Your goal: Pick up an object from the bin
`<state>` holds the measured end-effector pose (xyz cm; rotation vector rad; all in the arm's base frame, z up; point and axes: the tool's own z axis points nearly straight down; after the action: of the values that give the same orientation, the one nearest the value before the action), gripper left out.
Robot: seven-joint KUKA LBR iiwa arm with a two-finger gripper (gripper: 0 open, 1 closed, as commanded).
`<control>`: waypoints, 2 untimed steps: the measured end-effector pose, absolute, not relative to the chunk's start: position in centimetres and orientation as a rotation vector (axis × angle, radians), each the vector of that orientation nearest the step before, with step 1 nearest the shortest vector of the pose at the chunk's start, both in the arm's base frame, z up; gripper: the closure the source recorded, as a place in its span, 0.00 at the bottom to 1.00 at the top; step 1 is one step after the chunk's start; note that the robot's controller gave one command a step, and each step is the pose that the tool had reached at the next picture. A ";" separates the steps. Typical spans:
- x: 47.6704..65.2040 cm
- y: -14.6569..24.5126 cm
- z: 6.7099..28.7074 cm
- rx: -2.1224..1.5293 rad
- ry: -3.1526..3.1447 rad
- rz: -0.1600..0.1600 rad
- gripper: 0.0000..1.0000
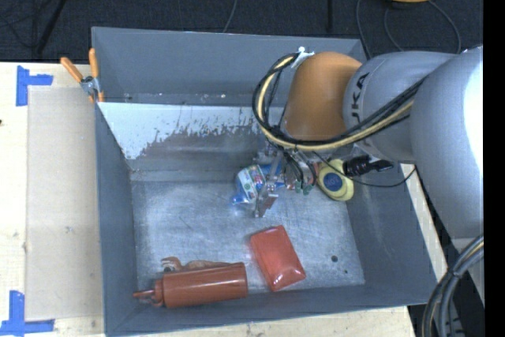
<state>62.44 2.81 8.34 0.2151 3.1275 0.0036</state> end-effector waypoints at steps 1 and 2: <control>62.4 2.8 8.3 0.214 3.128 0.003 1.00; 62.6 2.8 14.5 0.211 3.129 0.002 1.00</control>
Offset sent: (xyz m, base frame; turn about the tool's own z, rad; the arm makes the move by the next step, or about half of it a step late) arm 0.0000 0.0001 0.0596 0.0000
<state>62.61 2.83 14.54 0.2106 3.1290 0.0018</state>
